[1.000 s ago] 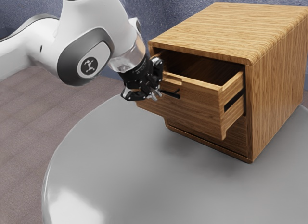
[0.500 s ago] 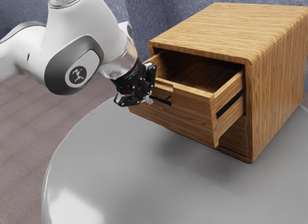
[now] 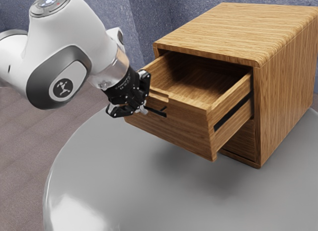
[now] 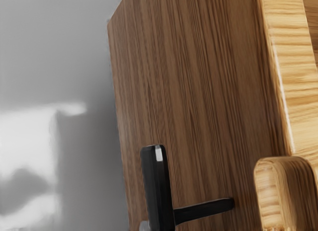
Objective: Pull the drawer handle with one arm to open the drawer
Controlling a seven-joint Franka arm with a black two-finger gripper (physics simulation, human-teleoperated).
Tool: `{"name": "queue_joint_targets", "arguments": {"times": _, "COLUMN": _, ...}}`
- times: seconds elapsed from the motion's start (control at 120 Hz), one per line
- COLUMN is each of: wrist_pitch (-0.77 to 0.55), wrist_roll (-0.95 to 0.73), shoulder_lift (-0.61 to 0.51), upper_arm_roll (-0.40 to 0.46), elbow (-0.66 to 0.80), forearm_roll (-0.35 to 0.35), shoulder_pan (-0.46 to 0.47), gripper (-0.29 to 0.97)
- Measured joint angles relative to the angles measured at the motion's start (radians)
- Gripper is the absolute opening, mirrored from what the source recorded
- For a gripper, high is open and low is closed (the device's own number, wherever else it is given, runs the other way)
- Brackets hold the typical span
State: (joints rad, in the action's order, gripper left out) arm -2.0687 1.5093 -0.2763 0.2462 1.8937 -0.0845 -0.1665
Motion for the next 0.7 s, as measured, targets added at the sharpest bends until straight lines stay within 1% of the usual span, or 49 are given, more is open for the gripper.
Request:
{"name": "queue_joint_targets", "arguments": {"times": 0.075, "wrist_pitch": -0.001, "wrist_roll": 0.000, "shoulder_lift": -0.017, "upper_arm_roll": 0.000, "elbow": 0.015, "forearm_roll": 0.004, "shoulder_pan": -0.001, "gripper": -0.08}}
{"name": "queue_joint_targets", "arguments": {"times": 0.142, "wrist_pitch": -0.003, "wrist_roll": 0.000, "shoulder_lift": -0.038, "upper_arm_roll": 0.000, "elbow": 0.038, "forearm_roll": 0.011, "shoulder_pan": -0.004, "gripper": -0.11}}
{"name": "queue_joint_targets", "arguments": {"times": 0.233, "wrist_pitch": -0.004, "wrist_roll": -0.001, "shoulder_lift": -0.064, "upper_arm_roll": 0.000, "elbow": 0.062, "forearm_roll": 0.017, "shoulder_pan": -0.006, "gripper": -0.09}}
{"name": "queue_joint_targets", "arguments": {"times": 0.7, "wrist_pitch": -0.005, "wrist_roll": -0.001, "shoulder_lift": -0.133, "upper_arm_roll": 0.001, "elbow": 0.124, "forearm_roll": 0.032, "shoulder_pan": -0.014, "gripper": -0.09}}
